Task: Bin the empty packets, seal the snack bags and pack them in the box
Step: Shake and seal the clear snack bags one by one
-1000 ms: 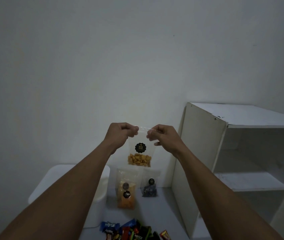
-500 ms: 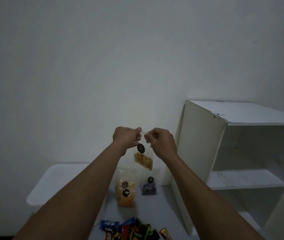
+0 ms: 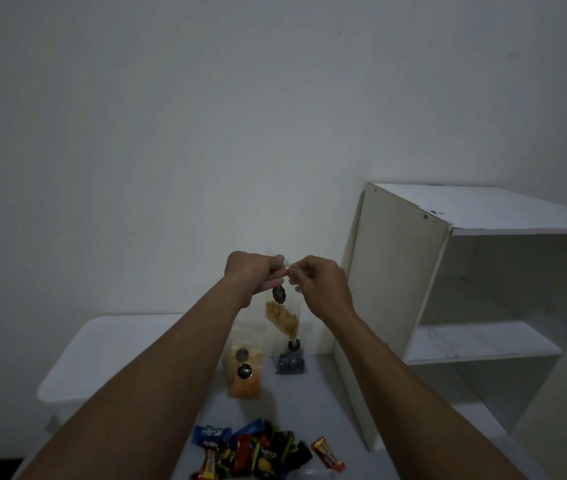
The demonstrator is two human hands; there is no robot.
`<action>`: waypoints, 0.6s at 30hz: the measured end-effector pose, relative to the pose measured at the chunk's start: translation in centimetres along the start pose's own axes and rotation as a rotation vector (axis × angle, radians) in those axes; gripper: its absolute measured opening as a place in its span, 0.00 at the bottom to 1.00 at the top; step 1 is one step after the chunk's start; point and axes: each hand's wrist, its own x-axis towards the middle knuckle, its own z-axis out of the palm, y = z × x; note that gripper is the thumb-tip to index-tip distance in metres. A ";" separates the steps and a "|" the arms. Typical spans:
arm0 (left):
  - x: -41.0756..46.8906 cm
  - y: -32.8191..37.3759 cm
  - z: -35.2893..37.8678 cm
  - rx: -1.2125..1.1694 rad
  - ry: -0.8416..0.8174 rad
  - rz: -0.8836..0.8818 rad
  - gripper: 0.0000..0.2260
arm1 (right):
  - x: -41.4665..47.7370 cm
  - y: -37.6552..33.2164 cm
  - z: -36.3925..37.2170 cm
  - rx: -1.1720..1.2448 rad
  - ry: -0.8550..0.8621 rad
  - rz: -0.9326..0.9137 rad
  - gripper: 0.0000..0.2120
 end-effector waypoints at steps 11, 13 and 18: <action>0.3 -0.4 -1.2 0.143 -0.105 0.055 0.04 | 1.2 -0.5 -0.2 0.274 -0.204 0.203 0.08; 0.2 -0.5 -1.5 0.165 -0.110 0.053 0.05 | 1.3 -0.7 -0.2 0.252 -0.252 0.222 0.07; 0.4 -1.4 -2.3 0.134 -0.103 -0.030 0.05 | 0.9 -0.7 0.0 0.307 -0.333 0.287 0.08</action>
